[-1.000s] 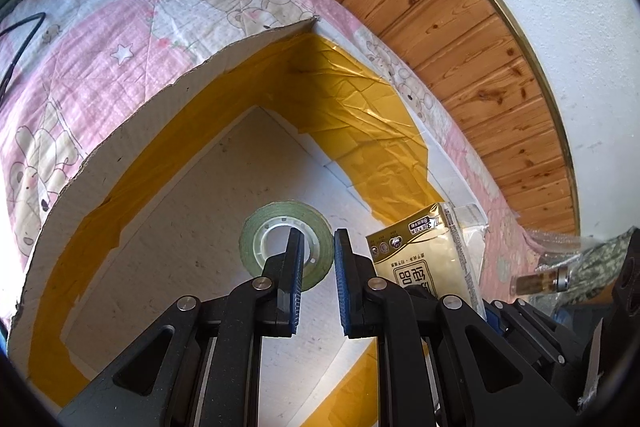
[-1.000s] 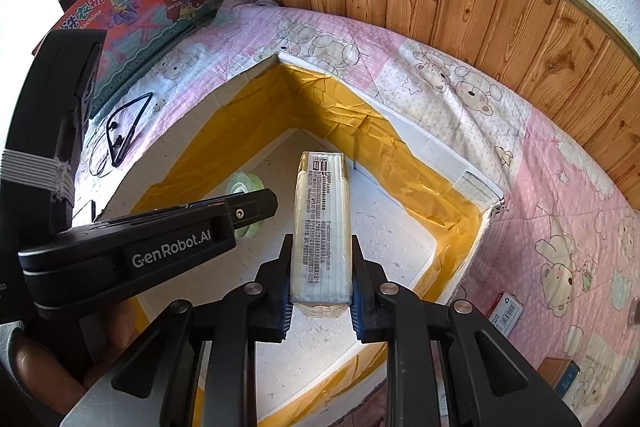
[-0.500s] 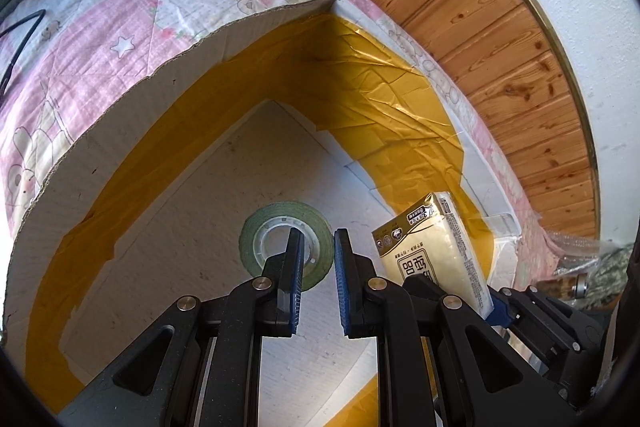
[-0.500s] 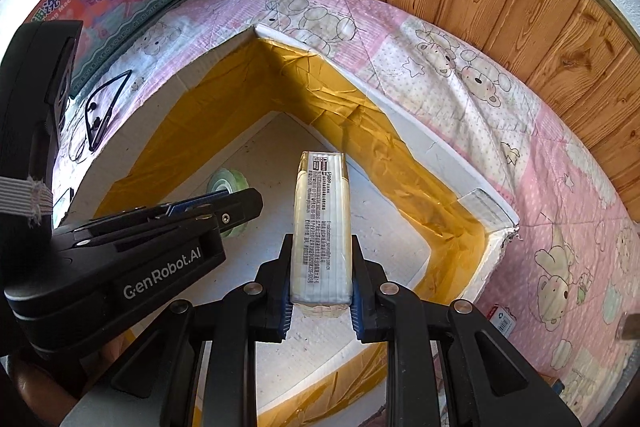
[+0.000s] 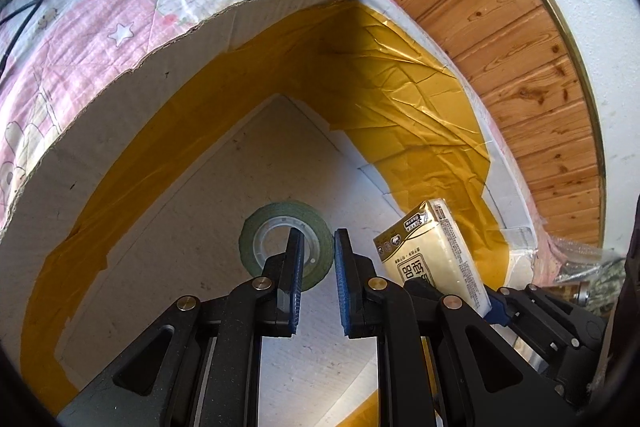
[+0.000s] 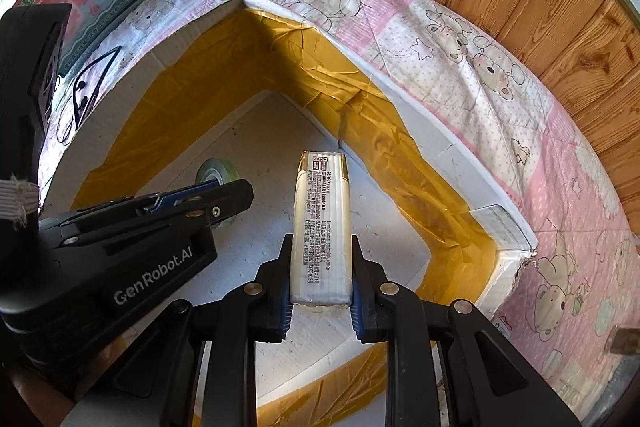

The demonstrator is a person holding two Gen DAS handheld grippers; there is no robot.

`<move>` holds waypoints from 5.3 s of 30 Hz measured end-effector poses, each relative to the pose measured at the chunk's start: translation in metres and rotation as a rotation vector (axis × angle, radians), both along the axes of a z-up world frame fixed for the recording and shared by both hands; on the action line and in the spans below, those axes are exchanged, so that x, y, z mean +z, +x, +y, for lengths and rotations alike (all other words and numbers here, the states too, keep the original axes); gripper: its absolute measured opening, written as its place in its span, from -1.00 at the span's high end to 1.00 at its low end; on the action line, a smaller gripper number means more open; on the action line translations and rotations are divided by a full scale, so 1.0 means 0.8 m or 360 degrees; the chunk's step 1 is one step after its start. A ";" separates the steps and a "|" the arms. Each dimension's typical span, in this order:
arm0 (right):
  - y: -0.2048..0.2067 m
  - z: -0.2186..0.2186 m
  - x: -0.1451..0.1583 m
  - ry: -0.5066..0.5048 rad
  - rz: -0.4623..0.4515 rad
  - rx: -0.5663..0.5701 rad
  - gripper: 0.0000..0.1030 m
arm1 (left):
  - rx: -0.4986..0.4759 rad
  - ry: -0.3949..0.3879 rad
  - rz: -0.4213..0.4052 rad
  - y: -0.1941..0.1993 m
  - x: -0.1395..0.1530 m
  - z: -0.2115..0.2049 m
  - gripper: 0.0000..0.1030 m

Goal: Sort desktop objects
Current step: 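Carry the tissue pack with the right gripper over the cardboard box, then open the right gripper to drop the tissue pack into the box, then move the right gripper back toward the scattered items, then grasp the black marker with the right gripper while the left gripper grasps the clear tube, then carry the black marker and clear tube with both grippers over the box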

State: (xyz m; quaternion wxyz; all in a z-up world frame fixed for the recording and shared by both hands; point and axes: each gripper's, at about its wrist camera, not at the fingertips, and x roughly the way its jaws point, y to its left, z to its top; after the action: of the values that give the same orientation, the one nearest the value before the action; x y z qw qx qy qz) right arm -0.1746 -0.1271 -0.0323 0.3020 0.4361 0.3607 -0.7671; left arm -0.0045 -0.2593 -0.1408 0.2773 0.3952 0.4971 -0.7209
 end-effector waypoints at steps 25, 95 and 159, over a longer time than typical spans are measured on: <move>0.065 0.055 0.035 -0.0138 0.0081 0.0016 0.22 | 0.0040 0.0011 0.0136 0.036 0.028 -0.002 0.03; 0.151 0.371 -0.038 -0.0449 -0.0020 -0.0023 0.29 | -0.1438 -0.0548 0.0119 0.053 0.021 0.436 0.03; 0.097 0.396 -0.027 -0.0503 -0.0073 -0.0134 0.72 | -0.1345 -0.0766 0.0101 0.032 0.033 0.432 0.63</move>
State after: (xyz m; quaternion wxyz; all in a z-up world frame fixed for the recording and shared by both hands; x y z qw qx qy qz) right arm -0.0969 0.1895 -0.0539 0.3426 0.4153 0.2100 -0.8161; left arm 0.0210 0.0864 -0.1141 0.0285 0.4650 0.1206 -0.8766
